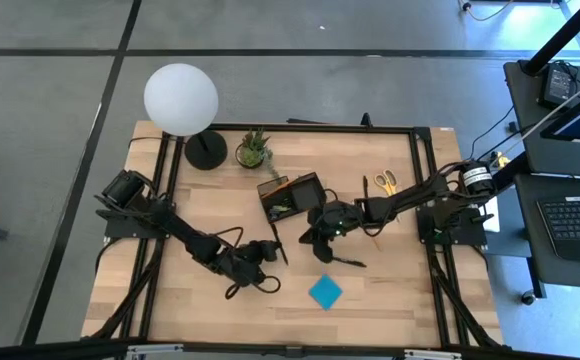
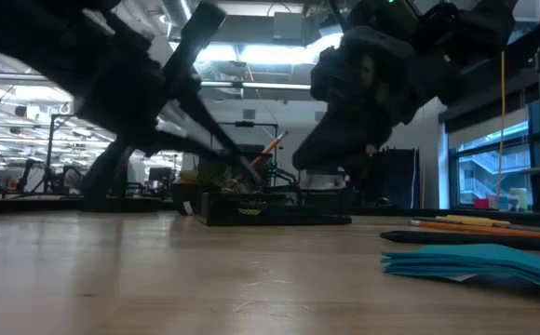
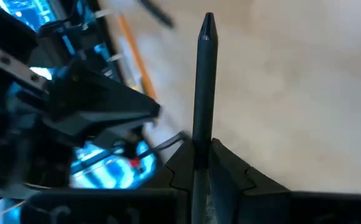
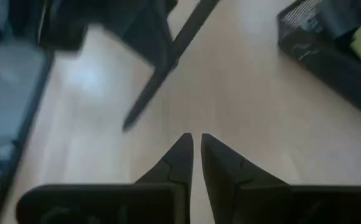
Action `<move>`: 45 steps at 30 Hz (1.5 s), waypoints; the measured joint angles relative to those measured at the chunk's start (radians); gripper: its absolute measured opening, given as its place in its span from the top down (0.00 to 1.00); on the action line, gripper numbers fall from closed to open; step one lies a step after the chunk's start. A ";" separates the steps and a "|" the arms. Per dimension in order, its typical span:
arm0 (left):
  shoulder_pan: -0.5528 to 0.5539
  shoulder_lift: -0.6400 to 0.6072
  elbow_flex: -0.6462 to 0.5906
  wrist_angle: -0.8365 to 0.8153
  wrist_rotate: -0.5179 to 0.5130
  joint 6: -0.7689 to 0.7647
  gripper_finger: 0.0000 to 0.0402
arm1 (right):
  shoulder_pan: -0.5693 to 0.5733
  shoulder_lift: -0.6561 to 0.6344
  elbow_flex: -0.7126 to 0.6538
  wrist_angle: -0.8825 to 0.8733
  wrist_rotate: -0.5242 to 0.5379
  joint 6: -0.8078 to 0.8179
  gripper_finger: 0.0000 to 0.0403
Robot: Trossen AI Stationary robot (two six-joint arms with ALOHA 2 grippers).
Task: Pick and place office supplies into organizer
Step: Put the top left black pen into the desk organizer
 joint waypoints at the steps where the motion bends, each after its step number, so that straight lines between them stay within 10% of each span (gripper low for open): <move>1: 0.000 -0.001 0.008 0.000 -0.022 0.031 0.94 | -0.005 0.000 0.000 0.011 0.000 0.017 0.91; 10: 0.012 -0.001 0.026 0.000 -0.064 0.218 0.94 | -0.044 0.000 0.000 0.092 -0.021 0.029 0.87; 27: 0.015 -0.003 0.026 0.014 -0.056 0.265 0.94 | -0.073 0.000 0.000 0.286 -0.026 0.049 0.45; 45: 0.015 -0.003 0.027 0.173 0.000 0.381 0.94 | -0.072 0.000 -0.001 0.343 0.030 0.024 0.46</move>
